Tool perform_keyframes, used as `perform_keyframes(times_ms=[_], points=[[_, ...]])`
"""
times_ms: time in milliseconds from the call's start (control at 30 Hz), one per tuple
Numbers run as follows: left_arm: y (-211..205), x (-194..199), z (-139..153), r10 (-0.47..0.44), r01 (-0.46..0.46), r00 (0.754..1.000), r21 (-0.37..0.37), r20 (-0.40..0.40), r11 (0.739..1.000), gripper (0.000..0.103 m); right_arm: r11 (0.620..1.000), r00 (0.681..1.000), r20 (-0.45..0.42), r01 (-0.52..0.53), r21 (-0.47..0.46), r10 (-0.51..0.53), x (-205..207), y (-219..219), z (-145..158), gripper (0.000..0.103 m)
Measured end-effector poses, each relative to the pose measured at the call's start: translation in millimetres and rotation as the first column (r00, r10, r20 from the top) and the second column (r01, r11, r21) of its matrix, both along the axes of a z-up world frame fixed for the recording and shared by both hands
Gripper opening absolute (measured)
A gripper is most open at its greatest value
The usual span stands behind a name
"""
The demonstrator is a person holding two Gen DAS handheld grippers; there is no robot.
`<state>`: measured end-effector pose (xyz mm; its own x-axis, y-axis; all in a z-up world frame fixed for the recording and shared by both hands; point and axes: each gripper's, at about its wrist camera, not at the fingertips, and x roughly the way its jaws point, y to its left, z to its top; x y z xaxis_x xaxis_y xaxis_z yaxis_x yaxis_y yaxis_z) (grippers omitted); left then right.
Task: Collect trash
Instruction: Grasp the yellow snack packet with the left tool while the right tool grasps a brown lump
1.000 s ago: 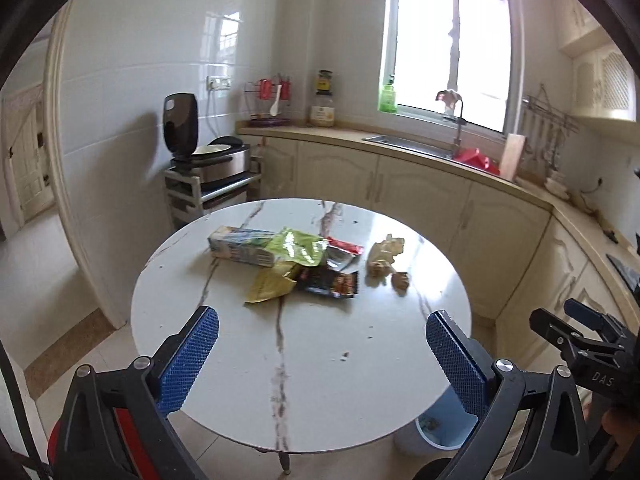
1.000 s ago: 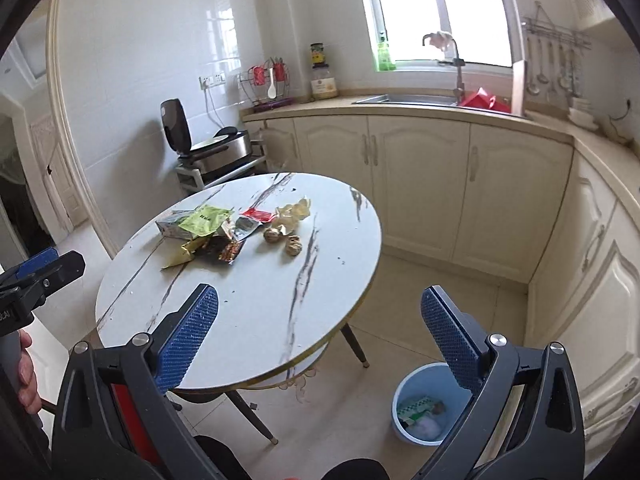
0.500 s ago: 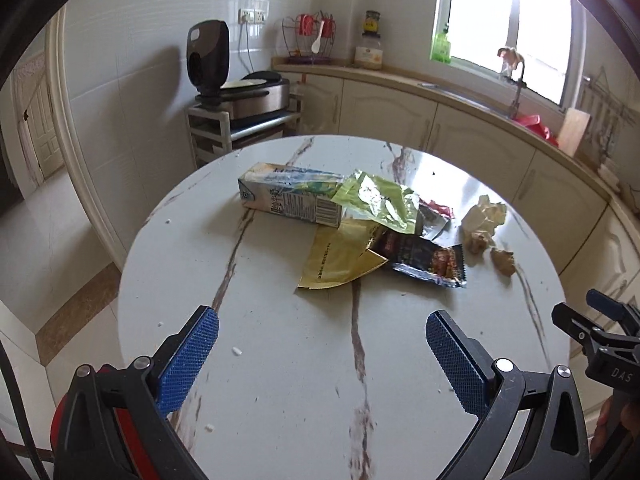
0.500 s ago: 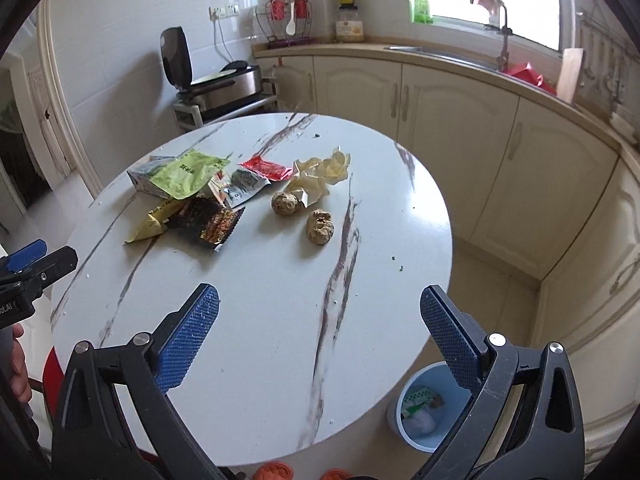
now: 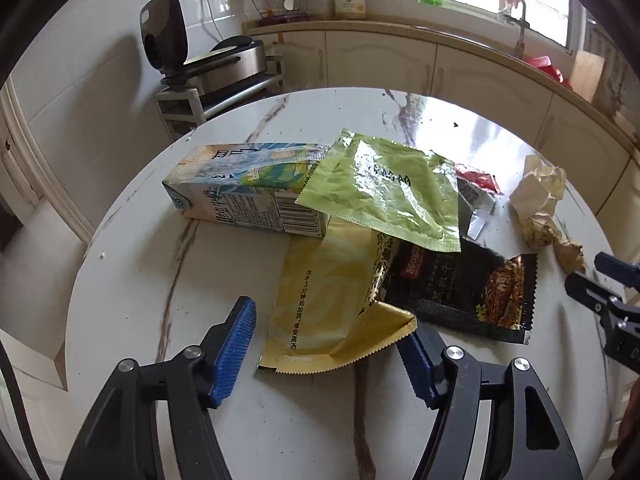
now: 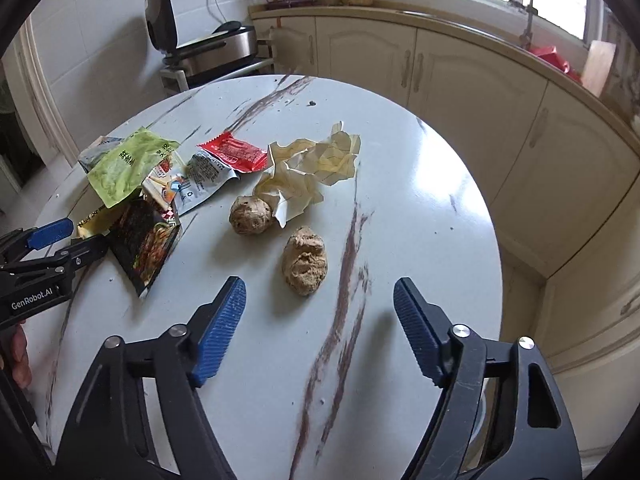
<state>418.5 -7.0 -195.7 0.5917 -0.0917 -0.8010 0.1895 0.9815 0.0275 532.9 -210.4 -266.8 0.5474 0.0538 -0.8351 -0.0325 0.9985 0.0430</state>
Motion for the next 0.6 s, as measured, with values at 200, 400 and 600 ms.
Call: perform_keyframes(times_ms=[200, 400, 600], points=[[0, -4, -1, -0.052, 0.052, 0.998, -0.005, 0.019, 0.999, 0.035, 0.999, 1.0, 0.006, -0.01, -0.041, 0.01, 13, 2, 0, 0.041], [9, -35, 4, -0.041, 0.042, 0.998, -0.013, 0.037, 0.999, 0.018, 0.998, 0.998, 0.026, -0.057, -0.012, 0.057, 0, 7, 3, 0.024], [34, -77, 19, -0.036, 0.038, 0.999, -0.137, 0.022, 0.99, 0.015, 0.991, 0.995, 0.074, -0.08, 0.105, 0.072, -43, 9, 24, 0.024]])
